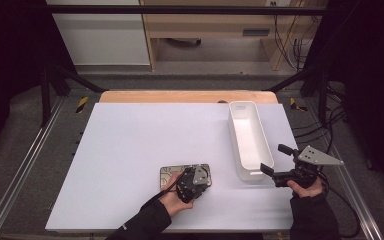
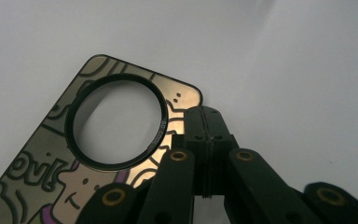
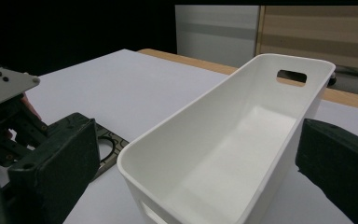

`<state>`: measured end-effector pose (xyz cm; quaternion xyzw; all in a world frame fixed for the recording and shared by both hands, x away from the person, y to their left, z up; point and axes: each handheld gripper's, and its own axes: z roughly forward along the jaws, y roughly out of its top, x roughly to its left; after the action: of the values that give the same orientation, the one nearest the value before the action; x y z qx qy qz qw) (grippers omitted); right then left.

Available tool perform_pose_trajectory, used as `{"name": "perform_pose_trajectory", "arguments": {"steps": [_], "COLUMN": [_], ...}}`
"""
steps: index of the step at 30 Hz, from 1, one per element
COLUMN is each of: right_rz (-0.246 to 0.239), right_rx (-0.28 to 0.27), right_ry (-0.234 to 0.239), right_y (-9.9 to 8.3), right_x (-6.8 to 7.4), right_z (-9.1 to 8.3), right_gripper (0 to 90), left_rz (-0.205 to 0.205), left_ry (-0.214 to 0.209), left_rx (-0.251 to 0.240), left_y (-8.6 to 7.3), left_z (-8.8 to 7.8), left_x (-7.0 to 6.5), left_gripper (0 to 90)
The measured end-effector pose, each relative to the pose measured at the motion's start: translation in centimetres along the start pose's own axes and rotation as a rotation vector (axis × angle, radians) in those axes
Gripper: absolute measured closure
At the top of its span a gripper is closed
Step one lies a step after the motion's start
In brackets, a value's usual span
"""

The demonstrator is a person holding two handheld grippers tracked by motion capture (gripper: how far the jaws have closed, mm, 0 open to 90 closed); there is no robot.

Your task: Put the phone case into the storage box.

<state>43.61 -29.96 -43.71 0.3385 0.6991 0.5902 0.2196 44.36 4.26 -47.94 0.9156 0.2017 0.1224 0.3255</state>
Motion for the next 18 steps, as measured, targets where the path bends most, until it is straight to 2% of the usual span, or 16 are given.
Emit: {"name": "perform_pose_trajectory", "arguments": {"steps": [1,3,5,6,8,9,11,12,14,16,17,18], "right_rz": [0.000,0.000,0.001,0.000,-0.001,-0.001,-0.002,-0.001,-0.001,-0.003,-0.002,-0.002], "right_rx": [0.000,-0.001,-0.001,0.000,0.001,0.001,0.001,0.001,0.000,0.002,0.001,0.001], "right_ry": [-0.001,-0.001,-0.001,-0.001,0.000,0.000,0.000,0.001,0.001,0.001,0.001,0.001], "right_y": [0.0,0.0,0.0,0.0,0.0,0.0,0.0,0.0,0.0,0.0,0.0,0.0], "right_x": [0.0,0.0,0.0,0.0,0.0,0.0,0.0,0.0,0.0,0.0,0.0,0.0], "right_z": [0.0,0.0,0.0,0.0,0.0,0.0,0.1,0.0,0.1,0.1,0.1,0.0], "right_gripper": [0.4,0.4,0.4,0.4,0.4,0.4,0.4,0.4,0.4,0.4,0.4,0.4], "left_rz": [0.003,-0.007,-0.002,-0.013,-0.014,-0.028,-0.023,-0.035,-0.040,-0.059,-0.054,-0.064], "left_ry": [0.013,0.008,0.035,0.027,0.047,0.035,0.058,0.049,0.073,0.065,0.087,0.081], "left_rx": [0.000,-0.004,-0.006,-0.008,-0.010,-0.014,-0.012,-0.016,-0.018,-0.024,-0.019,-0.023], "left_y": [0.0,0.0,0.1,0.1,0.1,0.1,0.1,0.1,0.1,0.1,0.2,0.2], "left_z": [0.0,0.1,0.3,0.3,0.4,0.5,0.5,0.6,0.7,0.8,0.9,0.9], "left_x": [0.1,0.4,0.6,0.8,1.1,1.3,1.5,1.7,2.1,2.4,2.6,2.8], "left_gripper": [89.9,89.9,89.9,90.0,89.9,90.0,89.9,90.0,89.9,90.0,89.9,90.0]}}
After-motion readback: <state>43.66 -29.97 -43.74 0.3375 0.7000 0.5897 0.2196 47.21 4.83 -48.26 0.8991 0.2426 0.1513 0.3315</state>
